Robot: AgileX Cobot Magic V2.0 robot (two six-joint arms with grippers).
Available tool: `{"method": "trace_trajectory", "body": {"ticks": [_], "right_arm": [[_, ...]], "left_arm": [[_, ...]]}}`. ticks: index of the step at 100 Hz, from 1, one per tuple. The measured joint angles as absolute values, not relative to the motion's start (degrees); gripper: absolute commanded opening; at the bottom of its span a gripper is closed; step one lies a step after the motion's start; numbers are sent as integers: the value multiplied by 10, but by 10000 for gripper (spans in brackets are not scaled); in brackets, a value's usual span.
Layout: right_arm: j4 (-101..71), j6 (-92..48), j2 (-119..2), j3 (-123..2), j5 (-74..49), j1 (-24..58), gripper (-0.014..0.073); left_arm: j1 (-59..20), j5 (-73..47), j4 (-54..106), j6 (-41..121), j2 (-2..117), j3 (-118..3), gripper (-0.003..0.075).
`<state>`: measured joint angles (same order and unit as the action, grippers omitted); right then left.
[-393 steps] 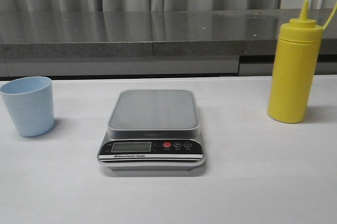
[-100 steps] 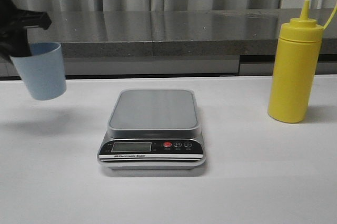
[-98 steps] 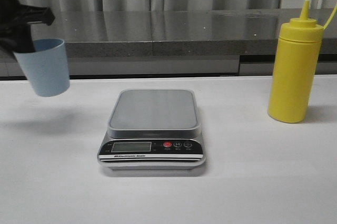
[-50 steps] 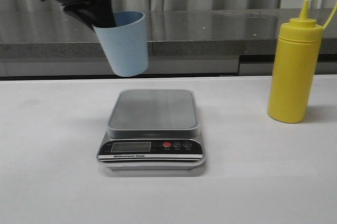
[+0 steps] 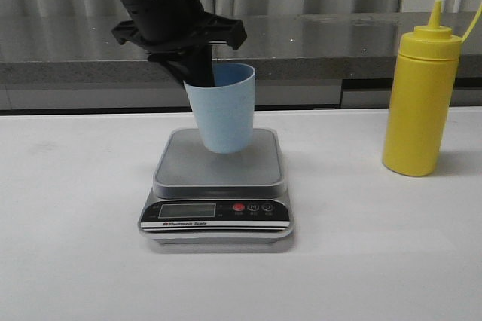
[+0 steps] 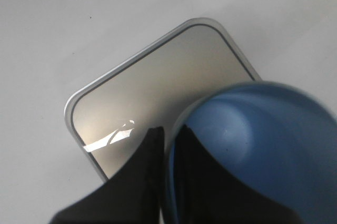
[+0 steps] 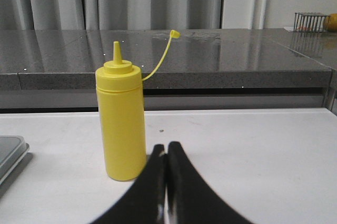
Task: Pour seasoning into cup on scale with both arms
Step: 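Lower the cup onto the scale, release, and raise the left gripper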
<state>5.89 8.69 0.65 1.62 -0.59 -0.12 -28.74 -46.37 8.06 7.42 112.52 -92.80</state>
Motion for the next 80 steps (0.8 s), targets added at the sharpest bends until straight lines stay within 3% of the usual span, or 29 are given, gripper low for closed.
{"method": "trace_trajectory", "body": {"ticks": [17, 39, 46, 80], "right_arm": [[59, 87, 7, 16, -6, -1, -60], [59, 87, 7, 16, -6, -1, -60], [59, 87, 7, 16, -6, -1, -60], [59, 87, 7, 16, -6, -1, -60]], "left_arm": [[-287, -466, 81, 74, 1136, -929, 6], [-287, -469, 81, 74, 1136, -930, 260], [-287, -468, 81, 74, 1136, -931, 308], [-287, -466, 88, 73, 1132, -952, 314]]}}
